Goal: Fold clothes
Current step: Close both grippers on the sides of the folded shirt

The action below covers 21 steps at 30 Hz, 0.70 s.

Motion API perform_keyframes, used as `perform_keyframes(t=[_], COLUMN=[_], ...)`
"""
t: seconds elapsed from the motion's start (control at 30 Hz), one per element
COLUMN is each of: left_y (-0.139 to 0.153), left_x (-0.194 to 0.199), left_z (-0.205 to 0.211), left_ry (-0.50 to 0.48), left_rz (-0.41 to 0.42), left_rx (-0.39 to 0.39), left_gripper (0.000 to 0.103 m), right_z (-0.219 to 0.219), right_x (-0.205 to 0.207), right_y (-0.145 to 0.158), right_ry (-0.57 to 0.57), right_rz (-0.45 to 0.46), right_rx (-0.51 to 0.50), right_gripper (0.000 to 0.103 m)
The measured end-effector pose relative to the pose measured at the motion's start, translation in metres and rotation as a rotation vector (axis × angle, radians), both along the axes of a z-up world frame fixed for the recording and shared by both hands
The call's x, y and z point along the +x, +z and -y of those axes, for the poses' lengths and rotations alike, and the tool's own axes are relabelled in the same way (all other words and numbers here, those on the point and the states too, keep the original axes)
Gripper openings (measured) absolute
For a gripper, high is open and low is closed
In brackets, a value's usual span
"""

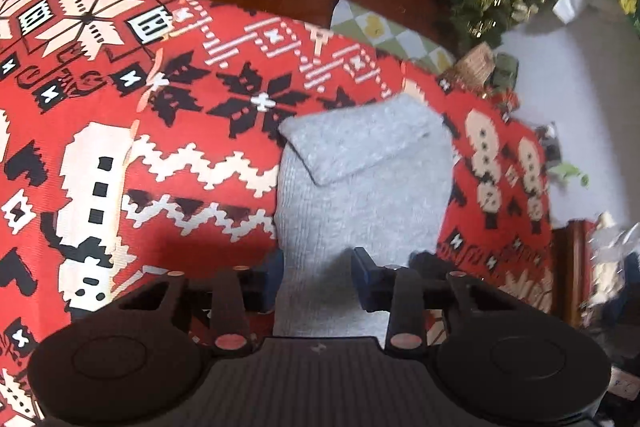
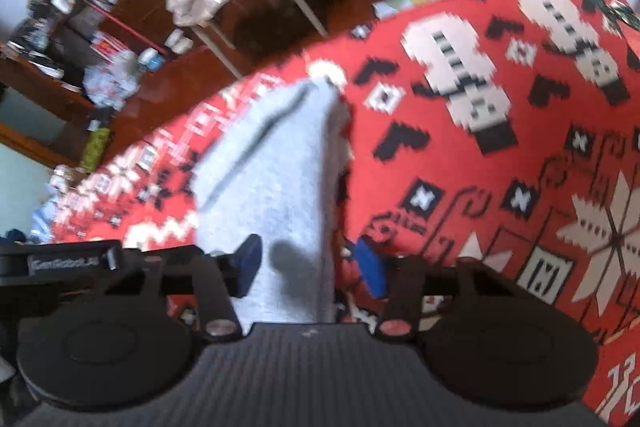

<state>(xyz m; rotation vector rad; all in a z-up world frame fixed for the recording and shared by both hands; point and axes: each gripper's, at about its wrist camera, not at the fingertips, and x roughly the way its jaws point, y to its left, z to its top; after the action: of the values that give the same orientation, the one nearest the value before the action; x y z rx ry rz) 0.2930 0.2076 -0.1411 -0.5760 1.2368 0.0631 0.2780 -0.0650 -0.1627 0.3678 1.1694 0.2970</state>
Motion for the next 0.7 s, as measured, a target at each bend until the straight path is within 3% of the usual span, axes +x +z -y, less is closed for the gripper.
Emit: perform_keyframes(t=[0.2, 0.33, 0.5, 0.7], left_y=[-0.007, -0.014, -0.021, -0.011], left_x=[0.004, 0.009, 0.013, 0.006], left_z=[-0.003, -0.012, -0.012, -0.014], left_ry=[0.017, 0.054, 0.082, 0.118], left_rz=[-0.004, -0.020, -0.025, 0.007], left_rx=[0.012, -0.019, -0.052, -0.072], left_gripper=[0.034, 0.034, 0.034, 0.018], right_z=[0.006, 0.012, 0.008, -0.003], right_x=[0.003, 0.012, 0.022, 0.025], right_y=[-0.017, -0.028, -0.042, -0.034], right_ry=[-0.056, -0.082, -0.069, -0.029], right_rz=[-0.018, -0.031, -0.049, -0.017], right_rx=[0.077, 0.124, 0.168, 0.112], right_gripper=[0.045, 0.044, 0.029, 0.019])
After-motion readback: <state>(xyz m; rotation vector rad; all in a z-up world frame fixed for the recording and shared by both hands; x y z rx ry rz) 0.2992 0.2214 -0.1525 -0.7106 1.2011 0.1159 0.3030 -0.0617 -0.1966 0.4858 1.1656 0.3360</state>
